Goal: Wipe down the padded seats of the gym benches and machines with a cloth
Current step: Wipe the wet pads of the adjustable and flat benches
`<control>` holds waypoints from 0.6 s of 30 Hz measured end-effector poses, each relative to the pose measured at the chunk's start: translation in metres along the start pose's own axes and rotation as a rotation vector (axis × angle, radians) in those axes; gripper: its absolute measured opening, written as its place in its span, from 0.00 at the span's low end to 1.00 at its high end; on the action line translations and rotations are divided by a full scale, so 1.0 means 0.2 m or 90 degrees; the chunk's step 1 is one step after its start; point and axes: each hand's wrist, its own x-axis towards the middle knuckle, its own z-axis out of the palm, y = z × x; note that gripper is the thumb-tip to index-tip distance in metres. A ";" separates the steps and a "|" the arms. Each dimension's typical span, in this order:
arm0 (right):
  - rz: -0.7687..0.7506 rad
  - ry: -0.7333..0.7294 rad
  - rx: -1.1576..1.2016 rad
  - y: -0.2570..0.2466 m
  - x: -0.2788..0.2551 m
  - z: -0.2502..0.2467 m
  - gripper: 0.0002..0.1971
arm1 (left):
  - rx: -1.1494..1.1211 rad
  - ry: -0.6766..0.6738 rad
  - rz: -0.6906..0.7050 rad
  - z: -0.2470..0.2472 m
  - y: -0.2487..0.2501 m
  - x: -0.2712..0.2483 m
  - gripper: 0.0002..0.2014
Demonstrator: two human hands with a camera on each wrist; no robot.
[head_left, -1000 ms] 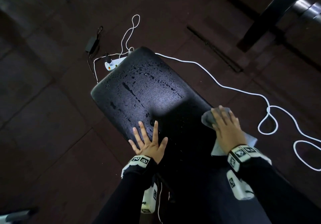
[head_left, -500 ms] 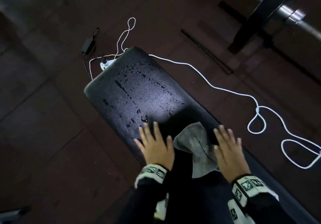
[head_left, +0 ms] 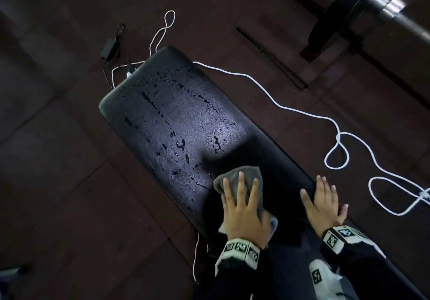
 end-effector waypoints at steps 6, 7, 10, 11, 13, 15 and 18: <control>0.004 0.011 0.011 0.00 0.01 0.01 0.31 | 0.001 0.029 0.038 0.15 -0.10 -0.29 0.29; 0.003 0.014 0.012 0.00 0.01 0.01 0.31 | -0.009 0.040 0.021 0.16 -0.09 -0.29 0.26; -0.004 0.010 0.013 0.01 0.01 0.02 0.32 | 0.008 0.054 -0.005 0.15 -0.06 -0.17 0.29; -0.007 0.009 0.015 0.01 0.02 0.02 0.35 | 0.026 0.060 0.002 0.14 -0.06 -0.11 0.29; -0.008 0.015 0.030 0.02 0.02 0.02 0.43 | 0.044 0.082 0.024 0.09 -0.09 0.00 0.28; -0.007 0.007 0.031 0.02 0.02 0.02 0.40 | 0.046 0.109 0.051 0.03 -0.16 0.13 0.27; -0.008 0.001 0.023 0.01 0.02 0.01 0.30 | 0.092 0.094 0.059 -0.06 -0.36 0.28 0.27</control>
